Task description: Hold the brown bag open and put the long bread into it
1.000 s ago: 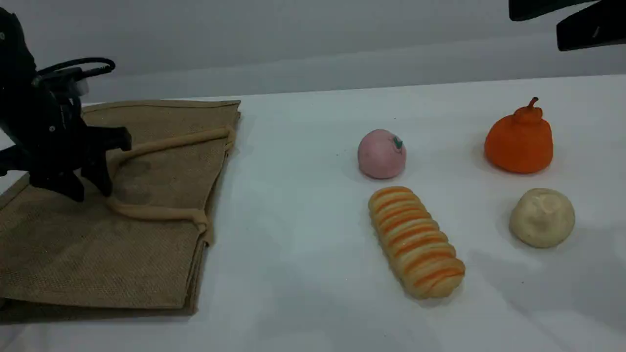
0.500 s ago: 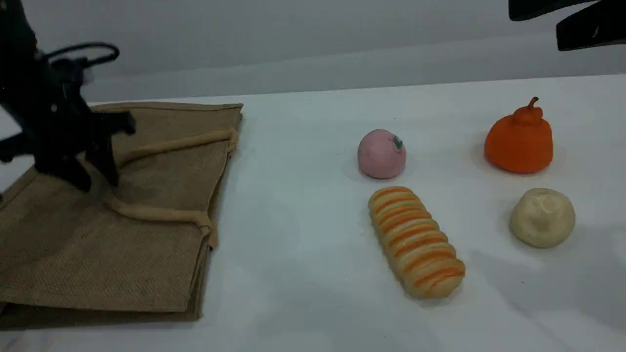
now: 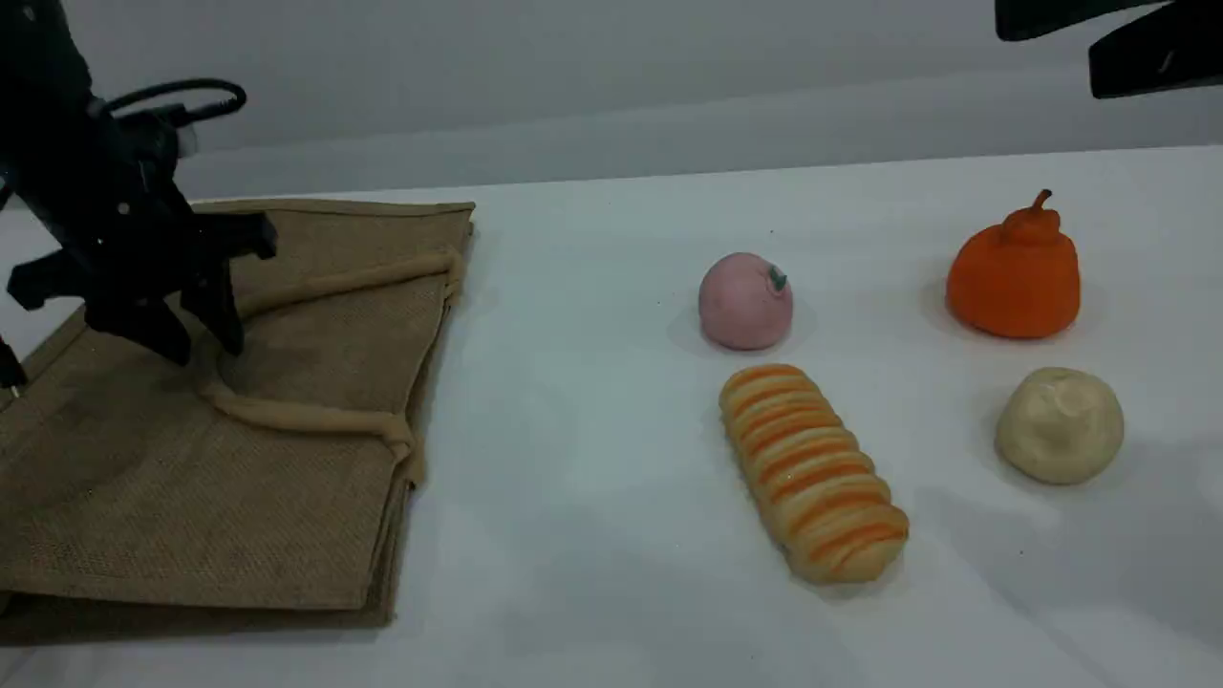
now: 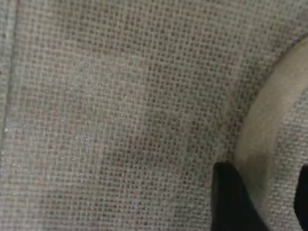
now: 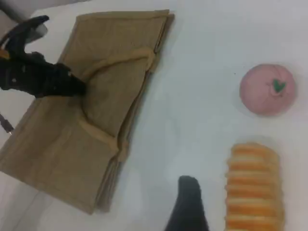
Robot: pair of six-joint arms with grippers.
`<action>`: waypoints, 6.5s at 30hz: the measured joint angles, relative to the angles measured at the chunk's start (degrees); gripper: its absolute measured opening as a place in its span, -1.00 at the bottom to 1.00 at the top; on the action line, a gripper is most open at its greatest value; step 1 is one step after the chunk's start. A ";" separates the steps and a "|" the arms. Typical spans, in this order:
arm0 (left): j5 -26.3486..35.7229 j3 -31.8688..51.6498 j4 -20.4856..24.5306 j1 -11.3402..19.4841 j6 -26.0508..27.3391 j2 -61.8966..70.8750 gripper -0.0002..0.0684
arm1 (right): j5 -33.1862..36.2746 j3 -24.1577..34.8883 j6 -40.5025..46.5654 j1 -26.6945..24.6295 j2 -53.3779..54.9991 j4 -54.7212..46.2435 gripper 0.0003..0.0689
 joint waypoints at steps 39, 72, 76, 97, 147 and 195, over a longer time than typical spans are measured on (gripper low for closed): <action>21.43 -13.96 -14.49 -0.11 20.64 -22.01 -0.76 | -4.18 0.00 -5.19 0.00 0.10 4.79 0.45; 38.83 -29.76 -34.44 -0.93 44.27 -22.10 -0.76 | -14.00 0.00 -25.94 9.82 29.19 24.90 0.45; 38.83 -29.76 -34.47 -3.36 44.51 -22.04 -0.76 | -12.61 0.00 -29.94 9.82 31.20 25.17 0.45; 38.95 -29.71 -33.79 -5.23 44.62 -22.04 -0.76 | -9.13 -5.36 -29.77 11.31 39.25 25.10 0.45; 38.98 -29.71 -36.60 -8.12 45.84 -21.60 -0.76 | -7.02 -6.15 5.07 18.87 4.66 -4.43 -0.71; 38.88 -29.71 -39.39 -8.70 46.08 -22.56 -0.76 | -11.59 -27.33 4.52 26.78 36.77 7.49 -0.03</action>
